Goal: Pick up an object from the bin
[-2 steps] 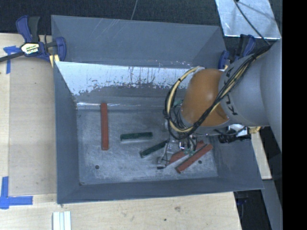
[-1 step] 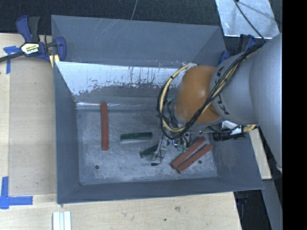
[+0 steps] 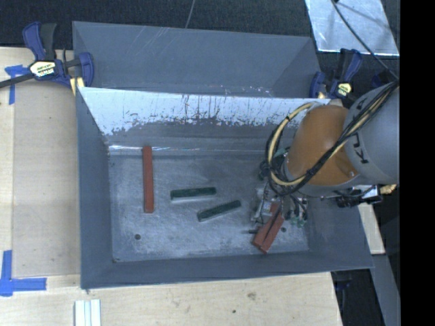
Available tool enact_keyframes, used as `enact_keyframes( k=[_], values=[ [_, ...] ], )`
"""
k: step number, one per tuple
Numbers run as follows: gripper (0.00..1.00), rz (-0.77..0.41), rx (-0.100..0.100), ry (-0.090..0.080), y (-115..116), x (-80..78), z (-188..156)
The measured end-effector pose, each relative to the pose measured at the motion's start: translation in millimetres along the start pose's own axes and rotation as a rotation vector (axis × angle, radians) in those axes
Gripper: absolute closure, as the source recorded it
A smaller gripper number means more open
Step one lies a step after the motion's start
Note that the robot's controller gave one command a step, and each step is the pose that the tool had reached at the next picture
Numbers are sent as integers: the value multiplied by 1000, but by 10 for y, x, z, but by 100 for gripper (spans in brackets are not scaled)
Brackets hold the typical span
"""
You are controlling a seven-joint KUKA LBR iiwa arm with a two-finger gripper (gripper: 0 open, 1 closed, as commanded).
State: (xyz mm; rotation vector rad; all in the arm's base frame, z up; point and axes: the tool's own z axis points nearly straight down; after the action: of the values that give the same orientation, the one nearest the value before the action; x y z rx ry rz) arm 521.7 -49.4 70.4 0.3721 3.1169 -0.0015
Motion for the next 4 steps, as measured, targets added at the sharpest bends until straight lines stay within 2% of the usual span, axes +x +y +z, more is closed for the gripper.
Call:
enact_keyframes(
  k=[1,2,3,4],
  values=[
    [0,-1,0,1,4,3,3],
    [0,-1,0,1,5,3,3],
    [0,71,1,1,514,-153,-215],
    [0,49,-4,-4,1067,-211,-340]
  ],
)
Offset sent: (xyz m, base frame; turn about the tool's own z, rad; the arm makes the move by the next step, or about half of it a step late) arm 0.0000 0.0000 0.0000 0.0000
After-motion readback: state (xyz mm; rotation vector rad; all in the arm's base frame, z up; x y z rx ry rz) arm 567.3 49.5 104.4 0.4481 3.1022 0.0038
